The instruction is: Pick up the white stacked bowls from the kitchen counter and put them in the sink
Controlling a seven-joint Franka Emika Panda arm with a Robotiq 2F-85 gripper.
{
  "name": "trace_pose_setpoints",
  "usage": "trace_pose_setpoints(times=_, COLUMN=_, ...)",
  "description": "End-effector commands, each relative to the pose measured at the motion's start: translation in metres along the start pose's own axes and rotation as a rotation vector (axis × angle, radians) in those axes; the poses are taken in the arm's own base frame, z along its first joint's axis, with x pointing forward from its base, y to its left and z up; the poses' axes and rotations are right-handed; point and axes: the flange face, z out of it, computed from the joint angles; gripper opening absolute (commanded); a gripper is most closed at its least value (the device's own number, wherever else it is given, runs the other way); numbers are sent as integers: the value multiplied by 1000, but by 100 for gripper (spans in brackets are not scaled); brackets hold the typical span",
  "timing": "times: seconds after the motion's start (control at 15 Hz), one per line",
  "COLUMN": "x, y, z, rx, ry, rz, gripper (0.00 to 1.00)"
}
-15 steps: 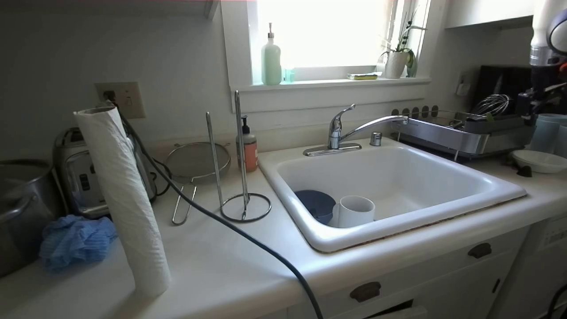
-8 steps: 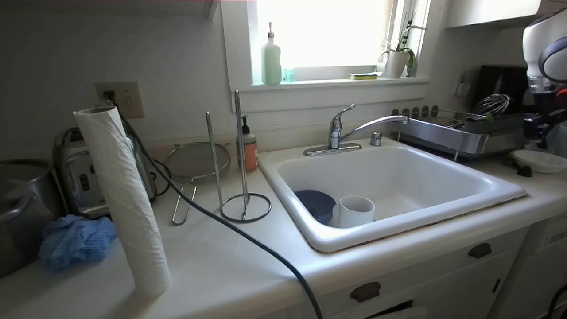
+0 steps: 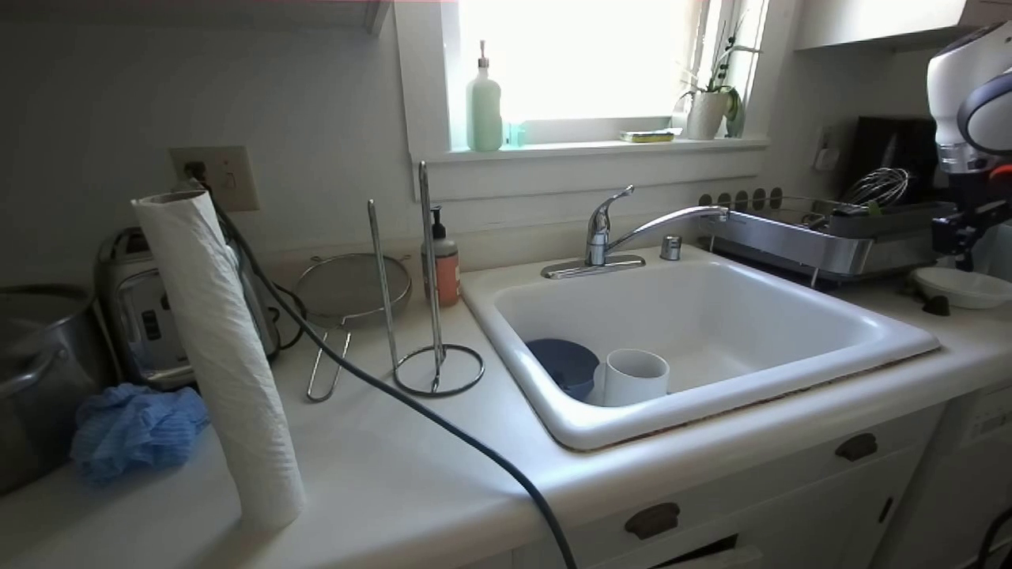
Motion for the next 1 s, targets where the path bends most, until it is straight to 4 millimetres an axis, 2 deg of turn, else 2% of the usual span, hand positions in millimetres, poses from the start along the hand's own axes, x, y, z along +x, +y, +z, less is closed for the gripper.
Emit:
trace_pose_setpoints(times=0.0, x=5, y=-10, z=20, rx=-17, ry=61, rz=-16, gripper=100)
trace_pose_setpoints(times=0.53, x=25, y=-7, z=42, rx=4, ry=179, rz=1, gripper=99)
trace_pose_setpoints(times=0.6, x=28, y=-7, z=44, rx=1, ry=194, rz=4, gripper=83)
trace_pose_setpoints(times=0.87, x=36, y=-11, z=50, rx=8, ry=241, rz=-10, gripper=68)
trace_pose_setpoints(times=0.93, x=37, y=-14, z=52, rx=15, ry=246, rz=-17, gripper=68)
